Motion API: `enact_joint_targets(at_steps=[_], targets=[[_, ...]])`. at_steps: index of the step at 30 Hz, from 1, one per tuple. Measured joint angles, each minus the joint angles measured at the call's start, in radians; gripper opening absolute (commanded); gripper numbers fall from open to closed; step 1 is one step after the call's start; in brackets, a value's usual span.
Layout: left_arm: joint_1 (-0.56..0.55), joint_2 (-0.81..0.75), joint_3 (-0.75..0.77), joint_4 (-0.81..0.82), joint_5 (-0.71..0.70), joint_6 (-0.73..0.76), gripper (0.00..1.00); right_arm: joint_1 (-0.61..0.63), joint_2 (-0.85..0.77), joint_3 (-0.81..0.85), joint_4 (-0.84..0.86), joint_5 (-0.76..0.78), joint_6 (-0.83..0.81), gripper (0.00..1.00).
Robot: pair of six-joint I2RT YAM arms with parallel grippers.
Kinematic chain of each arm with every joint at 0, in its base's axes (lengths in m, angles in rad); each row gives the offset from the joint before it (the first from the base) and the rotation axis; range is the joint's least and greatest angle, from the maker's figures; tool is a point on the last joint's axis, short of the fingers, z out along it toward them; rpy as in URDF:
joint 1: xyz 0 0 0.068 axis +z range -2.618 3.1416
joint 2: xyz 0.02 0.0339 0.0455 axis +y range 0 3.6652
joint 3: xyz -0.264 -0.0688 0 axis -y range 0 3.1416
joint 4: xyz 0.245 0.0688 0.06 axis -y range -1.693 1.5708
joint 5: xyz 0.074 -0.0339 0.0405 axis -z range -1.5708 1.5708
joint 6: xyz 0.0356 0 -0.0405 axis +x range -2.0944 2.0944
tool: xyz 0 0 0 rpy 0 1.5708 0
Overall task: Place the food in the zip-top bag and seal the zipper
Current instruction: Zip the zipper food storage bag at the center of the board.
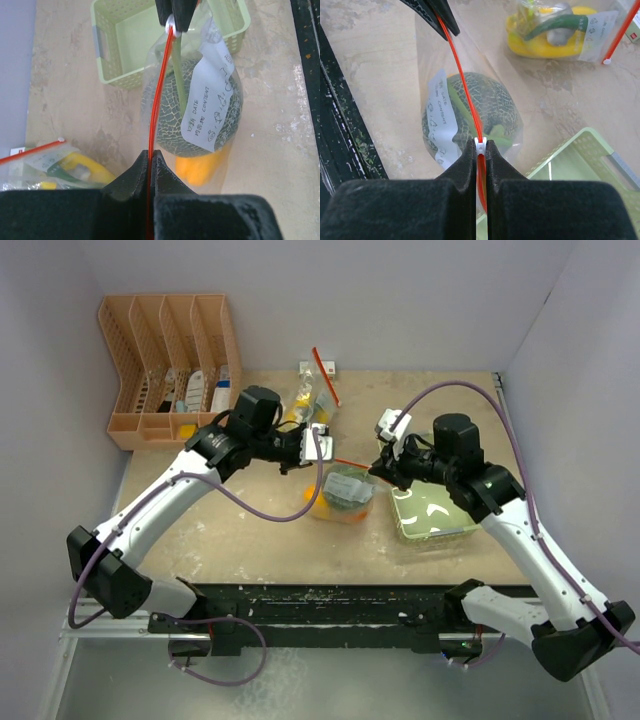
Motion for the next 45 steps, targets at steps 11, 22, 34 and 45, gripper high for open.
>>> enact_joint_targets(at_steps=[11,22,34,45], targets=[[0.069,-0.037,-0.068,-0.012,-0.116,-0.002,0.00,-0.003,-0.024,-0.037,-0.060,0.109,0.022,0.01],[0.095,-0.050,-0.078,-0.004,-0.145,-0.155,0.09,-0.016,-0.082,-0.035,-0.056,0.196,0.110,0.99],[0.100,-0.040,0.044,0.116,-0.156,-0.492,0.99,-0.016,0.047,0.186,-0.110,0.410,0.393,0.99],[0.100,0.008,0.272,0.144,-0.149,-0.729,0.99,-0.016,0.026,0.178,-0.141,0.541,0.634,0.99]])
